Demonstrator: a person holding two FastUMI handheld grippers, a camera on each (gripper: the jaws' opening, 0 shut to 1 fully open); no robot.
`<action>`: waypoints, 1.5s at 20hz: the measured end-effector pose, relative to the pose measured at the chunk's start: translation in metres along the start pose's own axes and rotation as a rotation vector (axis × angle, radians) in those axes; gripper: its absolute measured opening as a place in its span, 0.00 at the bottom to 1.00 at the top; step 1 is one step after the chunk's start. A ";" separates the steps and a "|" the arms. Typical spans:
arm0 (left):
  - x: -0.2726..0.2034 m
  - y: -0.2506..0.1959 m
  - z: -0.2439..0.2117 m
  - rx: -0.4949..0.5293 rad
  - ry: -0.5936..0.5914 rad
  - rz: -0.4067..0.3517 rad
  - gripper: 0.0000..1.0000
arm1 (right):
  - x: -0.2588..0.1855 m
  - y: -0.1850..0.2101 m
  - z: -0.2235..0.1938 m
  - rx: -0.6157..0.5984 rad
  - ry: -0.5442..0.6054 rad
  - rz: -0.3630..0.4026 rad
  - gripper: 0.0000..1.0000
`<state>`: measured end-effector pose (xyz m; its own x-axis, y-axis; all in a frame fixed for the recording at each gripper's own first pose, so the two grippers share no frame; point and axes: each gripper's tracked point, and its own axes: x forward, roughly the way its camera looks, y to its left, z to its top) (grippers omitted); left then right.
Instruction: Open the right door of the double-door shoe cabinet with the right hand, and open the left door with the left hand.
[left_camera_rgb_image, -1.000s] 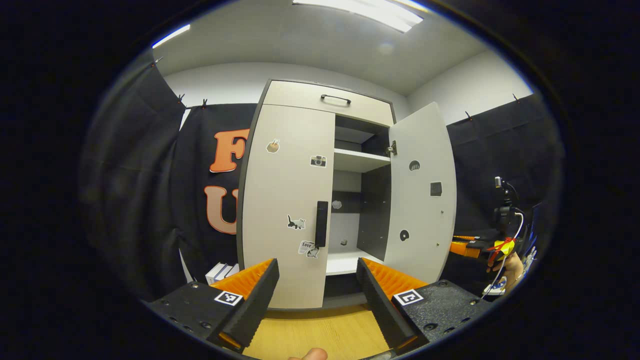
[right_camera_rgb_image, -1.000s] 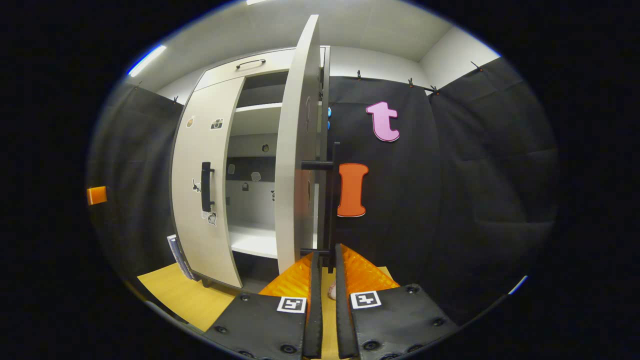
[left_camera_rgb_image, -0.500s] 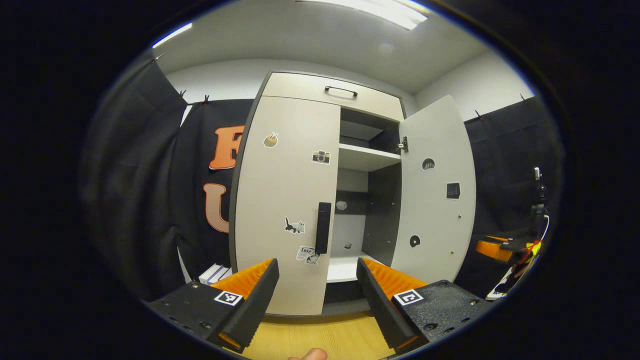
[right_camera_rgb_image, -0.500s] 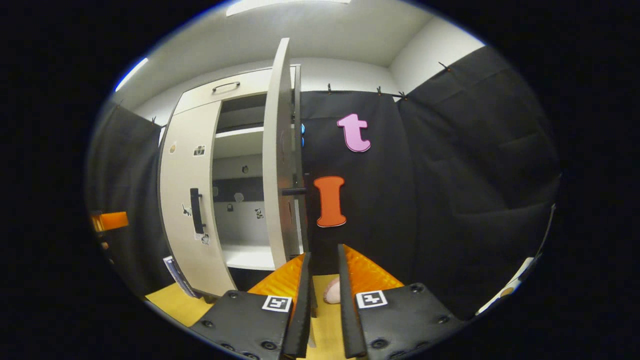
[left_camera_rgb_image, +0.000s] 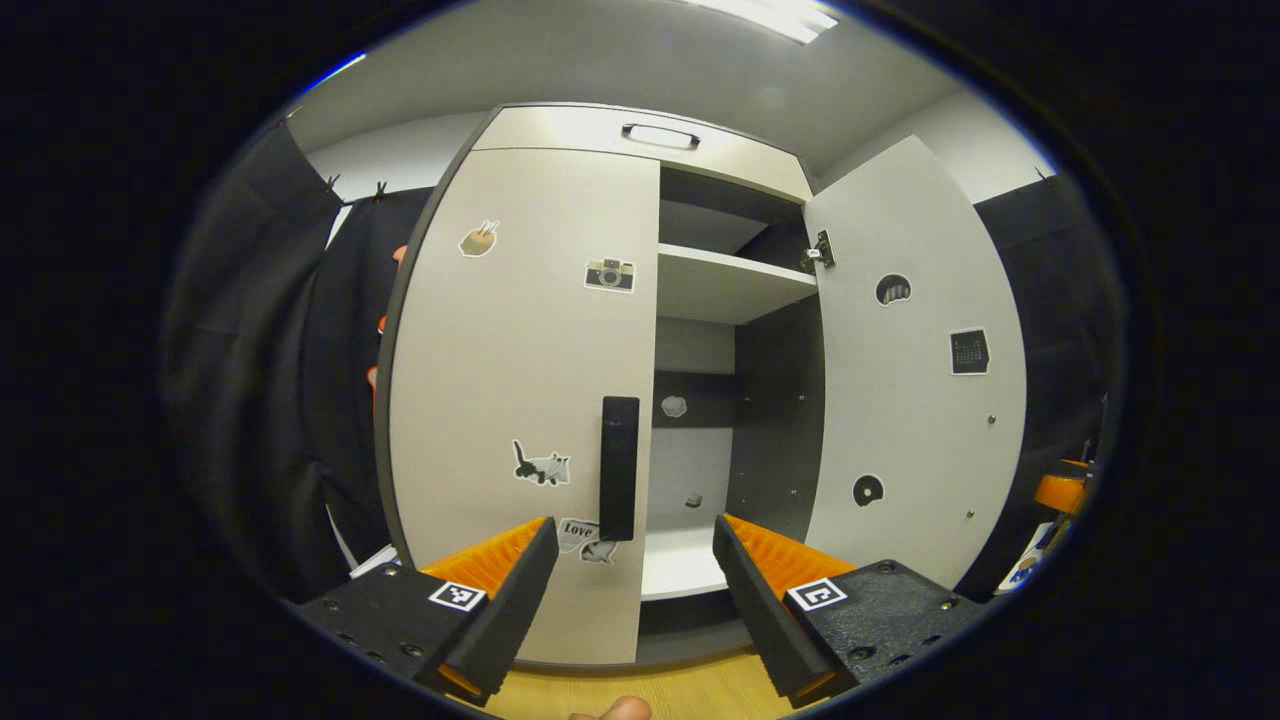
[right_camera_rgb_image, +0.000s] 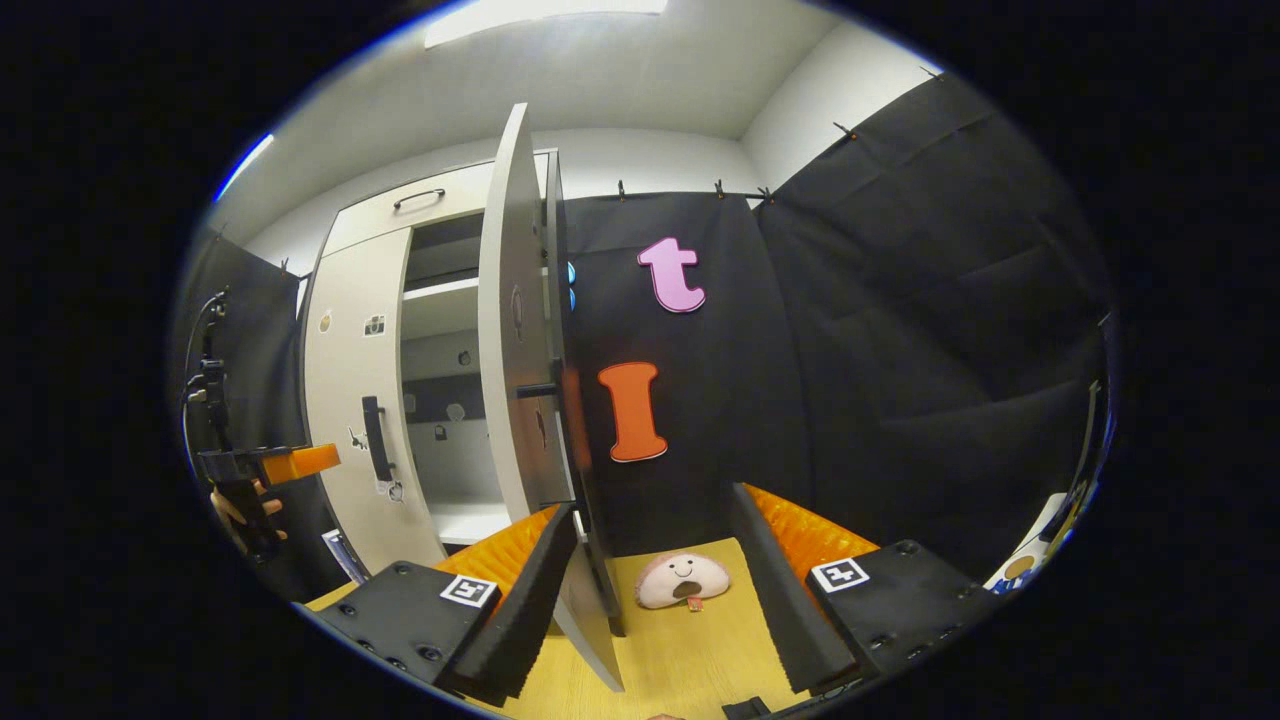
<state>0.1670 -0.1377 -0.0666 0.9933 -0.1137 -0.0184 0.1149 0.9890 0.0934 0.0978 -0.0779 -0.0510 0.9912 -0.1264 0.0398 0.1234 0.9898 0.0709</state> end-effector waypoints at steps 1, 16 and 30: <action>0.014 -0.002 -0.001 0.011 0.002 0.000 0.95 | 0.000 -0.002 0.000 -0.001 -0.008 -0.008 0.99; 0.115 0.016 -0.032 0.050 0.035 0.104 0.95 | 0.007 0.001 0.006 -0.106 -0.107 0.002 1.00; 0.116 0.028 -0.050 0.061 0.105 0.129 0.32 | 0.004 0.019 0.008 -0.148 -0.127 0.017 0.98</action>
<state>0.2851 -0.1189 -0.1161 0.9940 0.0271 -0.1064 -0.0096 0.9868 0.1616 0.1034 -0.0602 -0.0413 0.9803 -0.1072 0.1661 0.1214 0.9895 -0.0782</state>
